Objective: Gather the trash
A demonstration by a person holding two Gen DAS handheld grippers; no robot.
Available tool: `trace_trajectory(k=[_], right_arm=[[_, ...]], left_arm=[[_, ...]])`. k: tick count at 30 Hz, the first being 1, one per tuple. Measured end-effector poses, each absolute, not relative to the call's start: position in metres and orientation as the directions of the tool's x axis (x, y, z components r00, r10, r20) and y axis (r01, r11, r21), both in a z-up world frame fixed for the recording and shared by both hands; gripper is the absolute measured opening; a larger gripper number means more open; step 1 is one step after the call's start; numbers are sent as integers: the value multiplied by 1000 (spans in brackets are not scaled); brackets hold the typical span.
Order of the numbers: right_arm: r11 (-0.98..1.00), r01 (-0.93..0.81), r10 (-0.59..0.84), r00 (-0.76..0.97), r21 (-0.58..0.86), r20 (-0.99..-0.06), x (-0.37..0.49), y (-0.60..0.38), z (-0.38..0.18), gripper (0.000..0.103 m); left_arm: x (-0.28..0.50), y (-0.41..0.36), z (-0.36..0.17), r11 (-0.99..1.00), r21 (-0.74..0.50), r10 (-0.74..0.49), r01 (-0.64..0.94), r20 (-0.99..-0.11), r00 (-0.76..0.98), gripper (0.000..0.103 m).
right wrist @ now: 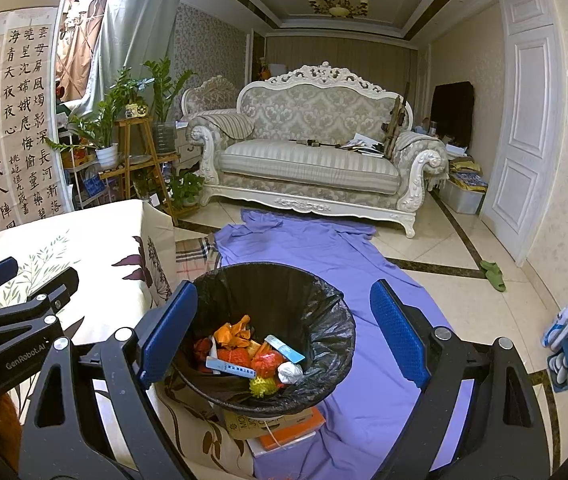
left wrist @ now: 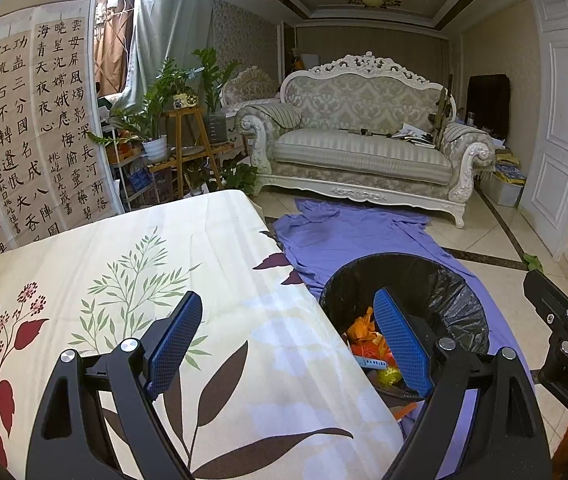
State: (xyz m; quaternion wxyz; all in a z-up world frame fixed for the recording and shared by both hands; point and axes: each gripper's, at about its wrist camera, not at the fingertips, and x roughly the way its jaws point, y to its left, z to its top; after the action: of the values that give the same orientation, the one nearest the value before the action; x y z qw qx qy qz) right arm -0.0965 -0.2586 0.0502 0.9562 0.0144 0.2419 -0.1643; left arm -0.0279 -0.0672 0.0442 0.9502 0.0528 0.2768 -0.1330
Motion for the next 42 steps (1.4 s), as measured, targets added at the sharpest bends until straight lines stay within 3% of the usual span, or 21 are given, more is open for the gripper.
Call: trace_trajectory(k=[42], right_arm=[[946,320,-307,829,-54,-467,-96,-257,50,86]], left_arm=[[-24,-70,39,955,22,-236,295,-545,805,85]])
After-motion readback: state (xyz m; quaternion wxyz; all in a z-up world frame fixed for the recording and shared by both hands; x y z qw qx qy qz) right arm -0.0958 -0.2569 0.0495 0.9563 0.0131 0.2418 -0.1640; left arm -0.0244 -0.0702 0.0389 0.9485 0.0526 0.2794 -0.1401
